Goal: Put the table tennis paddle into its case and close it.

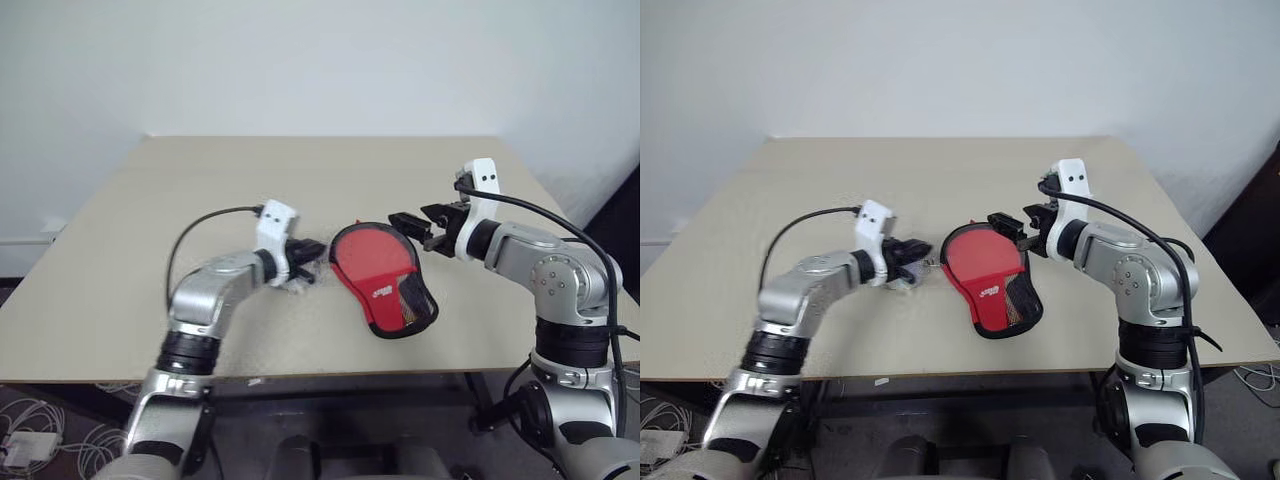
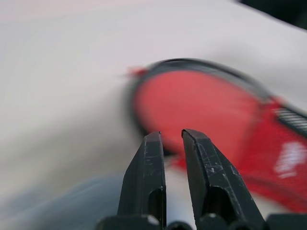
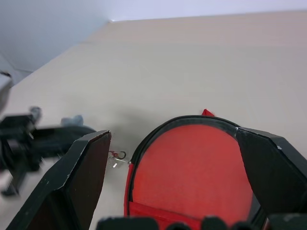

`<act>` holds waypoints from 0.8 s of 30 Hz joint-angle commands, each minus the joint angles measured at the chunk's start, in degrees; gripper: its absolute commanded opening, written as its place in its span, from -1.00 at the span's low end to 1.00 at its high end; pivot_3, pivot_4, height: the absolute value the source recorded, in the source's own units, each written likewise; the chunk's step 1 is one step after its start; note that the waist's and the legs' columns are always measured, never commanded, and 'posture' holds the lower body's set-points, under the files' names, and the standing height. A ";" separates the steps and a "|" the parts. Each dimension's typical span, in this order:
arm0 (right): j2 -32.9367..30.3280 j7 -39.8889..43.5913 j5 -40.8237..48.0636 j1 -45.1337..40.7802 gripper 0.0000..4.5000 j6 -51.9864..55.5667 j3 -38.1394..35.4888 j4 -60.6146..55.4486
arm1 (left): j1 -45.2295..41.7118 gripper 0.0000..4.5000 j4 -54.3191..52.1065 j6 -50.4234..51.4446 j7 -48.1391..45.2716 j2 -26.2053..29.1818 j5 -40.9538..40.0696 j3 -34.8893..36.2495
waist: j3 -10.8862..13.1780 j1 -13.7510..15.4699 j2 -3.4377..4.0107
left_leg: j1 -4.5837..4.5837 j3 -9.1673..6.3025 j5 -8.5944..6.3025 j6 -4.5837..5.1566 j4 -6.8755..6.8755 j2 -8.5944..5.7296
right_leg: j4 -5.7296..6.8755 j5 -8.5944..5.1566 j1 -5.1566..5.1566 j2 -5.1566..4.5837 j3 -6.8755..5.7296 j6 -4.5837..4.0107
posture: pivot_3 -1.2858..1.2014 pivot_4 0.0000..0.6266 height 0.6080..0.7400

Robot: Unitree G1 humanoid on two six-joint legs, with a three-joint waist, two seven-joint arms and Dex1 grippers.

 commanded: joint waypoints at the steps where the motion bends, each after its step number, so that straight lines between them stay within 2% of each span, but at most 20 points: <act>1: -3.11 4.19 0.54 -1.28 1.00 -3.04 0.87 -0.74 | -6.67 -0.70 3.40 2.95 -0.44 -1.10 -4.18 4.80 | 0.00 0.59 -0.04 | -0.02 -0.02 0.00 0.00 0.03 0.00 | -0.04 0.00 0.02 -0.02 -0.06 0.00 | 0.03 -1.00 1.00; 4: -8.18 11.00 -0.92 -2.32 1.00 -7.02 4.63 1.67 | -11.58 -0.70 5.94 8.69 0.14 -5.63 -7.63 6.12 | 0.00 1.48 -0.07 | -0.09 -0.16 -0.02 0.03 0.10 -0.17 | -0.15 -0.02 0.16 -0.05 -0.05 0.04 | 0.03 -1.00 1.00; 9: -12.90 17.35 -4.76 -6.79 1.00 -13.49 8.73 10.84 | -13.93 -0.70 8.14 16.60 9.08 -17.22 -12.28 11.56 | 0.01 1.51 -0.06 | -0.07 -0.18 -0.05 0.10 0.10 -0.28 | -0.20 -0.05 0.23 -0.05 0.12 0.11 | 0.03 -1.00 1.00; 13: -12.86 18.39 -6.35 -9.19 1.00 -15.67 9.29 15.15 | -6.94 -0.70 3.77 22.89 15.87 -24.19 -13.67 12.76 | 0.00 0.14 -0.04 | -0.02 -0.17 -0.04 0.11 0.01 -0.27 | -0.09 -0.06 0.14 0.03 0.23 0.12 | 0.03 -1.00 1.00; 19: -11.88 18.27 -5.99 -7.44 1.00 -14.41 8.77 13.57 | 2.71 -0.70 -6.61 31.24 19.16 -25.82 -16.91 15.06 | 0.02 -0.98 -0.04 | 0.00 -0.14 -0.03 0.10 0.04 -0.27 | 0.05 -0.06 0.07 0.04 0.32 0.12 | 0.03 -1.00 1.00; 22: -11.20 17.71 -5.64 -6.94 1.00 -13.58 8.49 12.76 | 4.66 -0.46 -9.99 35.00 20.49 -26.68 -18.50 16.59 | 0.02 -0.84 -0.04 | 0.01 -0.14 -0.03 0.10 0.07 -0.28 | 0.03 -0.06 0.13 0.01 0.32 0.12 | 0.03 -1.00 1.00; 24: -10.66 17.31 -5.59 -6.56 1.00 -13.05 8.48 12.22 | 5.46 -0.15 -11.86 37.09 20.70 -26.89 -19.46 16.97 | 0.01 -0.82 -0.04 | 0.00 -0.14 -0.04 0.10 0.06 -0.30 | 0.00 -0.06 0.14 0.00 0.32 0.12 | 0.03 -1.00 1.00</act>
